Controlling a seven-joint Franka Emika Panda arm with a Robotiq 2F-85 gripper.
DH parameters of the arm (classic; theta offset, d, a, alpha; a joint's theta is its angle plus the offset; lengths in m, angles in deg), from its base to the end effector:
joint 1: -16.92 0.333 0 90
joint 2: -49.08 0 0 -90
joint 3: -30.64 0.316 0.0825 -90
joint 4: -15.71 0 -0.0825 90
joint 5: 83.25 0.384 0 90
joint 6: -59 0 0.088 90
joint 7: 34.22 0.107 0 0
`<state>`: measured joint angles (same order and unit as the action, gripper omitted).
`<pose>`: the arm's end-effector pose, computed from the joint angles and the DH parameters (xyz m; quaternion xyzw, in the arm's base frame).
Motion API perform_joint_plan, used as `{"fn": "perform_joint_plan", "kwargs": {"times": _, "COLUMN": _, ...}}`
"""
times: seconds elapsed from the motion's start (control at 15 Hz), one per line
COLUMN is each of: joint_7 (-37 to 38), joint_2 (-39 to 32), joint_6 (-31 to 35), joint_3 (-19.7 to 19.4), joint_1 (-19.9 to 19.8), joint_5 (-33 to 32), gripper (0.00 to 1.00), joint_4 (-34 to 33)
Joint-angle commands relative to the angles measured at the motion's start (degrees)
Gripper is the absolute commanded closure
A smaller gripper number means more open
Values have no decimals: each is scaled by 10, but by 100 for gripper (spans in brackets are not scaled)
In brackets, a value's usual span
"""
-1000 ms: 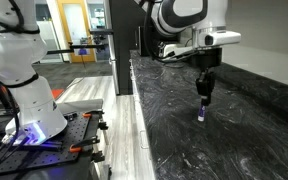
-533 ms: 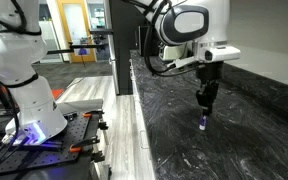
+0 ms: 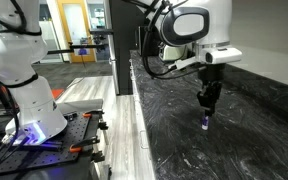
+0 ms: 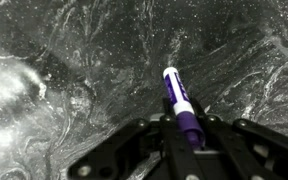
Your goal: Move the marker to the right
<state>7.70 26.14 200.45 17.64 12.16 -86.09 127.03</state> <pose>0.6050 -0.1857 0.2938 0.8784 -0.4694 0.0780 0.0445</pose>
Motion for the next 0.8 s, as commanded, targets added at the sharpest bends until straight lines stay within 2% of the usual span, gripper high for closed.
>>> {"fn": "perform_joint_plan", "kwargs": {"times": 0.0, "joint_7": 2, "joint_2": -1, "joint_6": 10, "joint_3": -4, "joint_1": 2, "joint_5": 11, "gripper": 95, "joint_4": -3}}
{"fn": "perform_joint_plan", "kwargs": {"times": 0.4, "joint_7": -2, "joint_2": 2, "joint_6": 14, "joint_3": -2, "joint_1": -1, "joint_5": 20, "gripper": 95, "joint_4": 0}}
{"fn": "perform_joint_plan", "kwargs": {"times": 0.47, "joint_7": -2, "joint_2": 2, "joint_6": 15, "joint_3": -2, "joint_1": -1, "joint_5": 22, "gripper": 93, "joint_4": 0}}
{"fn": "perform_joint_plan", "kwargs": {"times": 0.53, "joint_7": -1, "joint_2": 2, "joint_6": 15, "joint_3": -1, "joint_1": -1, "joint_5": 25, "gripper": 69, "joint_4": 1}}
{"fn": "perform_joint_plan", "kwargs": {"times": 0.6, "joint_7": -2, "joint_2": 2, "joint_6": 15, "joint_3": -2, "joint_1": -1, "joint_5": 27, "gripper": 57, "joint_4": 0}}
{"fn": "perform_joint_plan", "kwargs": {"times": 0.73, "joint_7": -1, "joint_2": 2, "joint_6": 15, "joint_3": -2, "joint_1": -1, "joint_5": 32, "gripper": 42, "joint_4": 0}}
